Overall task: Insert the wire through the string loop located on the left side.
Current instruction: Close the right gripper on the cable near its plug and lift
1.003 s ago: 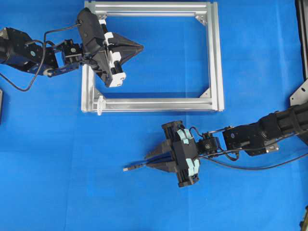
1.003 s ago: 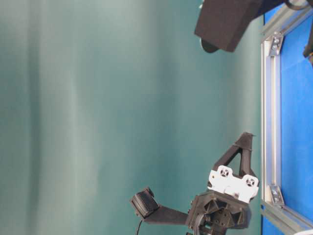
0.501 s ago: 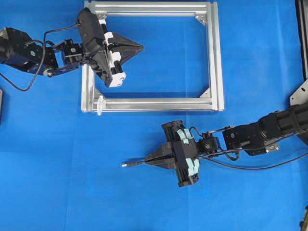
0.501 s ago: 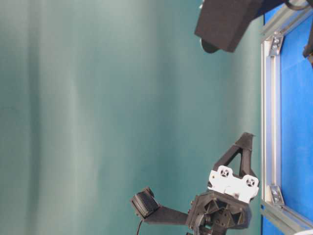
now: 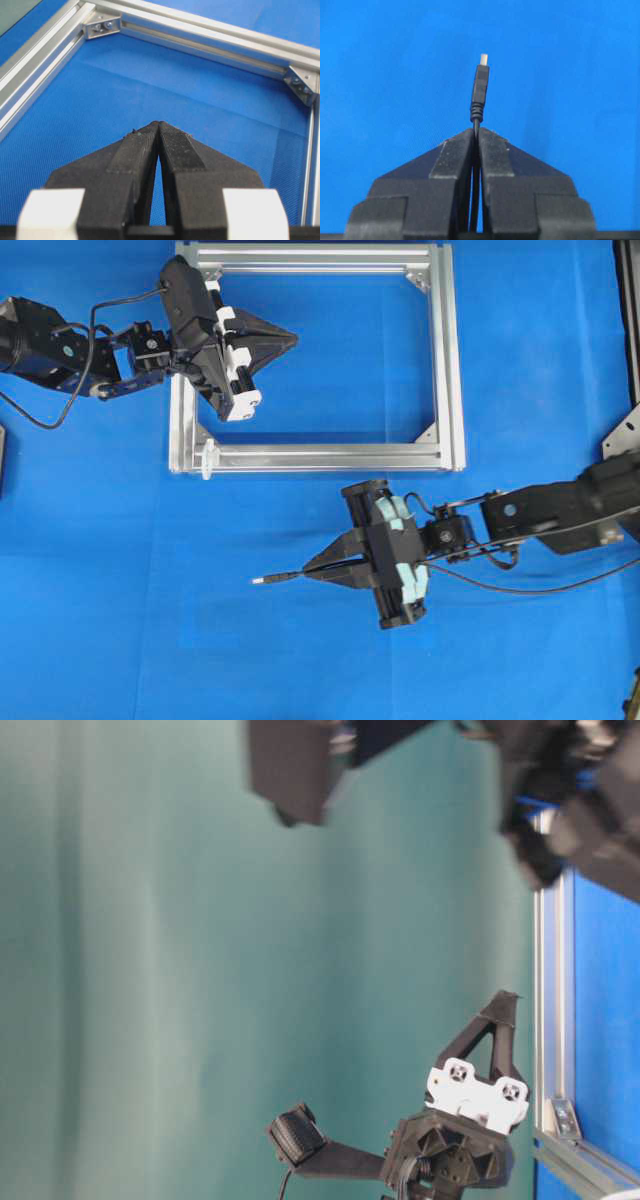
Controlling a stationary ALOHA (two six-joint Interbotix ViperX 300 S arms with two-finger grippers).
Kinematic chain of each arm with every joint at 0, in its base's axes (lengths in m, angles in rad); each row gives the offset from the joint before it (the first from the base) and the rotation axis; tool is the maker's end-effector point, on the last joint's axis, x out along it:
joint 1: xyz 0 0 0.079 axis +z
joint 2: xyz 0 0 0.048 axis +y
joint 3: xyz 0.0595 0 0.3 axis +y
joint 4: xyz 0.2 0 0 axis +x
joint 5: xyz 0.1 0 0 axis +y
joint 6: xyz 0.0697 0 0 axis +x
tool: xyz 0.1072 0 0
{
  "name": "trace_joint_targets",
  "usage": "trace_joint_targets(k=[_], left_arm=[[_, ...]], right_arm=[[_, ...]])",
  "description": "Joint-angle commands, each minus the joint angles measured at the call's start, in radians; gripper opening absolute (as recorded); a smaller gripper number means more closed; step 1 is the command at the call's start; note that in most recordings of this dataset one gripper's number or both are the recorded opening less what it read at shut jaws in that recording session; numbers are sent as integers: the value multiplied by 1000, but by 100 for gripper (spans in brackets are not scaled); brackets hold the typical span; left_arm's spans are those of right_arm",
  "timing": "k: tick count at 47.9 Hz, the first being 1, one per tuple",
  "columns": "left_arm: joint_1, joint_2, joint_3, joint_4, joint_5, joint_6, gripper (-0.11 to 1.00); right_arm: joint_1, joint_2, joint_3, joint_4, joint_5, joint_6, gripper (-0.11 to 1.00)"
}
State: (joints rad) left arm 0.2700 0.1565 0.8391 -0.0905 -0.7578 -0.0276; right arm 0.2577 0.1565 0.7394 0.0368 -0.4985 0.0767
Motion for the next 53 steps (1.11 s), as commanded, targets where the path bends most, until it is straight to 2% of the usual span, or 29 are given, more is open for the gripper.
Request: trace_joint_targets(k=[1, 12, 53], left_arm=[[0, -37, -8, 3, -5, -5, 0], [0, -38, -8, 3, -5, -5, 0], [0, -40, -3, 3, -5, -5, 0]], right_arm=[[2, -80, -6, 0, 41, 0, 0], [2, -112, -5, -2, 75, -6, 0], [2, -112, 0, -2, 77, -6, 0]])
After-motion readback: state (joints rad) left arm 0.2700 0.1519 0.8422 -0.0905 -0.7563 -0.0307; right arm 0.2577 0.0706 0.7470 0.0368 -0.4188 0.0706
